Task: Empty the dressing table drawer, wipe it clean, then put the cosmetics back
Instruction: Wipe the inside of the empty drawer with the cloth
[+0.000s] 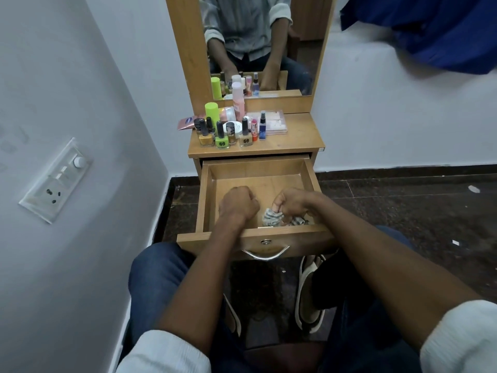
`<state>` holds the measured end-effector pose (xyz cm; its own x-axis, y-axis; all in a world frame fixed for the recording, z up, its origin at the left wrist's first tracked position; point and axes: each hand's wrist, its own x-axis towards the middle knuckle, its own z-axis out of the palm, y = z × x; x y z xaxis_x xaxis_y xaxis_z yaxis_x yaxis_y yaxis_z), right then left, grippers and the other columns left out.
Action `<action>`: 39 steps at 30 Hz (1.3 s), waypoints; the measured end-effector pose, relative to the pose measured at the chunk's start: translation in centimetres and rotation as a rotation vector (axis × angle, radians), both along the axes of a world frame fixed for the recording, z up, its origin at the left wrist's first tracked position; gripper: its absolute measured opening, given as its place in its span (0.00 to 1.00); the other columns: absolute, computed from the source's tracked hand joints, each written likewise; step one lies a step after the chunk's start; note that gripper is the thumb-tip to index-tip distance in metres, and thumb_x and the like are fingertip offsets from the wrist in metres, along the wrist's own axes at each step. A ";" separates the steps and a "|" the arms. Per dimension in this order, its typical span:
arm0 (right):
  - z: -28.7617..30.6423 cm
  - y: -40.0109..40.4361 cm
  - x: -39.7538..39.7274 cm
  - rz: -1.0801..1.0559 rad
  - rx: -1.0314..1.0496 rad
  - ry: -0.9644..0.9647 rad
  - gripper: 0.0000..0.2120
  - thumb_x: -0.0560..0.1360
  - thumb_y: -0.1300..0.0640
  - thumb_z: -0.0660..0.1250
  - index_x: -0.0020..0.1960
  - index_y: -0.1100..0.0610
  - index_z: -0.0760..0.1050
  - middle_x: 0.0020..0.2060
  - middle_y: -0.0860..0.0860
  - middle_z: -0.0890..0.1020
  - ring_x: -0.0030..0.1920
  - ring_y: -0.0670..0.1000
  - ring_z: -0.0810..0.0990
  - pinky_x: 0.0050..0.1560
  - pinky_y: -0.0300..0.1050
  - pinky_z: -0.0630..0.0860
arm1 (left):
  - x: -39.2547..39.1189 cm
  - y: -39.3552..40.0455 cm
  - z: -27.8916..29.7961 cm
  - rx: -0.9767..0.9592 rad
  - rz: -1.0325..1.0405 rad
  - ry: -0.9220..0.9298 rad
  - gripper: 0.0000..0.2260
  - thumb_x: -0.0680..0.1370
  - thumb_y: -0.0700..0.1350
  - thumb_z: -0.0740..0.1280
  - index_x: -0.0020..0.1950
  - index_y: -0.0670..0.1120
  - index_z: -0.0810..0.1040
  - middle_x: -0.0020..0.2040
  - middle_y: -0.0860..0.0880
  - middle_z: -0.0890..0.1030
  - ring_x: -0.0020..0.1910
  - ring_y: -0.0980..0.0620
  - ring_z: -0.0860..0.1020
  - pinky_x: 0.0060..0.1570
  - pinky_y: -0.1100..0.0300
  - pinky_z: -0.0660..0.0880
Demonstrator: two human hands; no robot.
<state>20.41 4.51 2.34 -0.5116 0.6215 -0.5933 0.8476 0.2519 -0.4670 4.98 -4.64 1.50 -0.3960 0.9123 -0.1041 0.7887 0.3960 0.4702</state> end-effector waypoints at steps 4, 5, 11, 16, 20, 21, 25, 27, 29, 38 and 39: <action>0.4 0.6 0.3 0.104 0.140 -0.181 0.14 0.69 0.69 0.78 0.53 0.62 0.84 0.49 0.58 0.87 0.50 0.58 0.86 0.49 0.52 0.83 | -0.8 -0.1 -0.5 -0.018 0.011 -0.071 0.11 0.83 0.52 0.67 0.58 0.47 0.84 0.53 0.49 0.84 0.50 0.49 0.79 0.51 0.55 0.73; 0.4 0.6 0.2 0.093 0.126 -0.133 0.14 0.69 0.70 0.76 0.54 0.62 0.84 0.49 0.58 0.87 0.51 0.58 0.86 0.50 0.52 0.83 | -1.1 0.0 -0.6 -0.016 0.014 -0.097 0.12 0.84 0.53 0.67 0.58 0.47 0.85 0.52 0.49 0.84 0.50 0.49 0.78 0.50 0.56 0.72; -0.6 0.8 -1.3 -0.223 0.139 0.361 0.12 0.70 0.73 0.73 0.46 0.57 0.85 0.41 0.54 0.87 0.44 0.54 0.88 0.43 0.51 0.86 | -1.1 1.0 -1.5 -0.062 0.008 -0.322 0.23 0.85 0.63 0.60 0.48 0.47 0.84 0.39 0.48 0.88 0.39 0.48 0.86 0.53 0.48 0.84; -0.7 1.0 -2.0 -0.253 -0.059 0.559 0.11 0.71 0.72 0.75 0.48 0.58 0.86 0.42 0.54 0.89 0.43 0.51 0.87 0.43 0.47 0.85 | -1.0 1.4 -0.9 -0.150 0.128 -0.737 0.34 0.81 0.72 0.57 0.55 0.42 0.84 0.43 0.42 0.89 0.38 0.47 0.88 0.36 0.59 0.83; -1.4 1.3 -1.0 -0.340 -0.273 0.659 0.08 0.74 0.63 0.76 0.53 0.62 0.85 0.49 0.57 0.88 0.49 0.53 0.88 0.49 0.45 0.84 | -1.8 1.9 -1.2 -0.039 0.160 -0.650 0.20 0.82 0.60 0.65 0.50 0.45 0.86 0.45 0.43 0.89 0.37 0.48 0.85 0.39 0.54 0.81; -1.6 1.5 -0.8 -0.412 -0.265 0.721 0.10 0.74 0.62 0.76 0.54 0.64 0.85 0.49 0.59 0.88 0.49 0.55 0.87 0.50 0.47 0.85 | -2.0 2.0 -1.4 -0.005 0.155 -0.601 0.15 0.81 0.55 0.67 0.48 0.45 0.86 0.45 0.43 0.89 0.37 0.47 0.85 0.41 0.52 0.82; -1.3 1.6 -0.1 -0.372 -0.049 0.753 0.11 0.71 0.64 0.79 0.53 0.62 0.83 0.48 0.56 0.88 0.48 0.51 0.86 0.51 0.45 0.84 | -2.1 1.8 -0.3 0.178 0.056 -0.534 0.07 0.82 0.48 0.70 0.48 0.48 0.85 0.44 0.49 0.88 0.44 0.48 0.87 0.48 0.47 0.85; -1.0 1.2 0.2 -0.295 -0.128 0.718 0.16 0.70 0.64 0.80 0.56 0.61 0.82 0.49 0.54 0.88 0.51 0.53 0.87 0.55 0.48 0.84 | -1.8 1.5 0.8 0.272 0.032 -0.604 0.07 0.84 0.47 0.69 0.54 0.45 0.84 0.47 0.47 0.88 0.47 0.46 0.87 0.49 0.47 0.85; -1.0 1.0 0.4 -0.308 -0.200 0.725 0.17 0.71 0.66 0.78 0.59 0.63 0.83 0.50 0.55 0.89 0.53 0.55 0.88 0.58 0.51 0.83 | -1.8 1.8 1.3 0.320 0.054 -0.655 0.08 0.84 0.46 0.68 0.55 0.42 0.84 0.48 0.45 0.88 0.48 0.43 0.87 0.50 0.44 0.85; 0.9 0.8 0.4 -0.902 -0.268 1.108 0.08 0.71 0.71 0.68 0.48 0.64 0.82 0.44 0.61 0.88 0.45 0.61 0.87 0.50 0.56 0.83 | -0.8 4.5 0.5 0.300 0.215 -0.632 0.15 0.76 0.60 0.72 0.51 0.49 0.85 0.46 0.51 0.88 0.47 0.48 0.87 0.52 0.41 0.84; 1.3 0.8 0.2 -0.973 -0.230 1.163 0.07 0.71 0.71 0.67 0.45 0.63 0.81 0.42 0.61 0.87 0.42 0.60 0.86 0.44 0.53 0.83 | -0.5 5.1 0.1 0.310 0.228 -0.664 0.18 0.74 0.63 0.70 0.51 0.50 0.84 0.46 0.51 0.88 0.47 0.47 0.86 0.52 0.41 0.84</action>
<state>20.66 5.34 3.63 -0.2081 0.9334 -0.2924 -0.2152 -0.3353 -0.9172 4.50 0.50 1.61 -0.5217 0.8419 -0.1383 0.2168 0.2876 0.9329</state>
